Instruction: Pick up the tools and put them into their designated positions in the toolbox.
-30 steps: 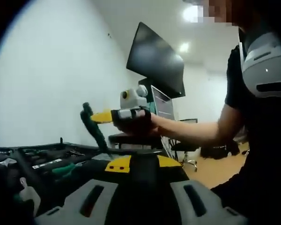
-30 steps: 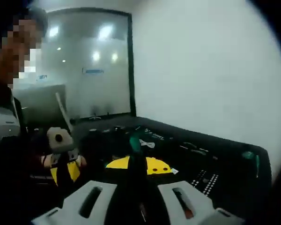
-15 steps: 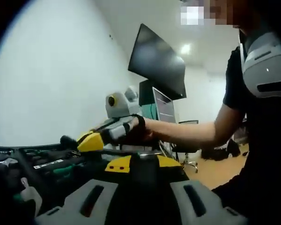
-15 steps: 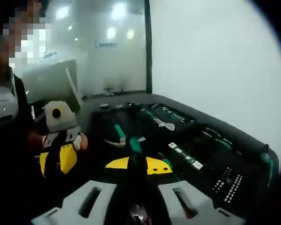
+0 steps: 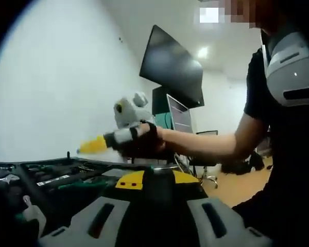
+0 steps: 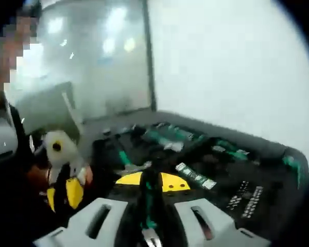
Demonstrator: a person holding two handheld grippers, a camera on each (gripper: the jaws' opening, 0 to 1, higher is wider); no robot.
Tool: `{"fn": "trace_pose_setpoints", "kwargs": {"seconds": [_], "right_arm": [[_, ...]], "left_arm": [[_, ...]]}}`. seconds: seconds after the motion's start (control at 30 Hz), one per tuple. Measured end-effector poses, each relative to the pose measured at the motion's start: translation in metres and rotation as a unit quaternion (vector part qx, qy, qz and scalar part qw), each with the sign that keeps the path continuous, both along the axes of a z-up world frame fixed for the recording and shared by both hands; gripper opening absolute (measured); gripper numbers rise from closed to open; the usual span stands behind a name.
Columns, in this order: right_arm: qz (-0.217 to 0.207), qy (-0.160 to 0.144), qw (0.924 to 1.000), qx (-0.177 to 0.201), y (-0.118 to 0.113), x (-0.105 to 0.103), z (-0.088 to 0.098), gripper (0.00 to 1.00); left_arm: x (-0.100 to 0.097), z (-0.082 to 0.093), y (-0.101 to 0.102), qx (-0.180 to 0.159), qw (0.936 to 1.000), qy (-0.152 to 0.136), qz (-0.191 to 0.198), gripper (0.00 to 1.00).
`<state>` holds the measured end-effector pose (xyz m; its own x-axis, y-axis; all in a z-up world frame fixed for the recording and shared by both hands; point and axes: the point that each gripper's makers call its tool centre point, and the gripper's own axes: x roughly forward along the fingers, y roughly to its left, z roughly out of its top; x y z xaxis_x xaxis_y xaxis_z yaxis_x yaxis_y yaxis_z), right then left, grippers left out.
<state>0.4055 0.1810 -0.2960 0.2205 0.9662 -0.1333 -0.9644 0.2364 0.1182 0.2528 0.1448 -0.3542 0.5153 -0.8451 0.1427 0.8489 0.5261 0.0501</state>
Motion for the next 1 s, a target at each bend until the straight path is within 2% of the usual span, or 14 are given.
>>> {"fn": "trace_pose_setpoints", "kwargs": {"seconds": [0.03, 0.1, 0.2, 0.3, 0.37, 0.4, 0.47, 0.5, 0.57, 0.7, 0.8, 0.83, 0.93, 1.0], "right_arm": [[-0.044, -0.015, 0.9989, -0.002, -0.011, 0.012, 0.003, 0.07], [-0.104, -0.083, 0.9895, -0.055, -0.03, 0.021, -0.009, 0.0], [-0.096, -0.112, 0.9742, -0.17, -0.038, 0.002, -0.063, 0.0], [-0.08, -0.148, 0.9635, -0.208, -0.037, -0.01, -0.088, 0.0], [-0.083, -0.142, 0.9567, -0.24, -0.041, -0.014, -0.105, 0.0], [-0.081, -0.151, 0.9607, -0.219, -0.034, -0.012, -0.098, 0.0], [-0.06, -0.082, 0.972, -0.212, -0.033, -0.027, -0.101, 0.0], [-0.04, -0.074, 0.9763, -0.199, -0.027, -0.032, -0.1, 0.0], [-0.041, -0.091, 0.9742, -0.202, -0.024, -0.029, -0.101, 0.0], [-0.008, -0.076, 0.9735, -0.215, -0.019, -0.025, -0.1, 0.0], [-0.041, -0.073, 0.9873, -0.135, -0.005, -0.002, -0.071, 0.0], [-0.028, -0.051, 0.9895, -0.132, 0.001, -0.003, -0.072, 0.0], [0.019, -0.061, 0.9909, -0.119, 0.022, -0.007, -0.072, 0.0], [0.047, -0.032, 0.9866, -0.153, 0.029, -0.014, -0.087, 0.0]], "left_arm": [[0.0, 0.0, 0.0, 0.0, 1.0, -0.001, 0.0, 0.15], [0.0, 0.001, 0.0, -0.001, 1.0, -0.001, 0.001, 0.15], [0.0, 0.0, 0.0, 0.001, 1.0, -0.002, 0.0, 0.15], [0.0, -0.002, -0.002, 0.007, 1.0, -0.002, 0.0, 0.15], [-0.001, -0.002, -0.002, 0.009, 1.0, -0.002, -0.001, 0.15], [-0.001, -0.003, -0.002, 0.009, 1.0, -0.001, -0.001, 0.15], [0.0, -0.003, -0.002, 0.009, 1.0, 0.0, -0.001, 0.15], [0.0, -0.003, -0.002, 0.009, 1.0, 0.0, -0.001, 0.15], [0.0, -0.003, -0.002, 0.009, 1.0, 0.0, 0.0, 0.15], [0.001, -0.003, -0.002, 0.009, 1.0, 0.0, 0.003, 0.15], [0.001, -0.004, -0.002, 0.011, 0.9999, 0.001, 0.002, 0.15], [0.001, -0.004, -0.002, 0.011, 0.9999, 0.001, 0.002, 0.15], [0.002, -0.005, -0.002, 0.013, 0.9999, 0.003, 0.003, 0.15], [0.002, -0.005, -0.001, 0.013, 0.9999, 0.004, 0.004, 0.15]]}}
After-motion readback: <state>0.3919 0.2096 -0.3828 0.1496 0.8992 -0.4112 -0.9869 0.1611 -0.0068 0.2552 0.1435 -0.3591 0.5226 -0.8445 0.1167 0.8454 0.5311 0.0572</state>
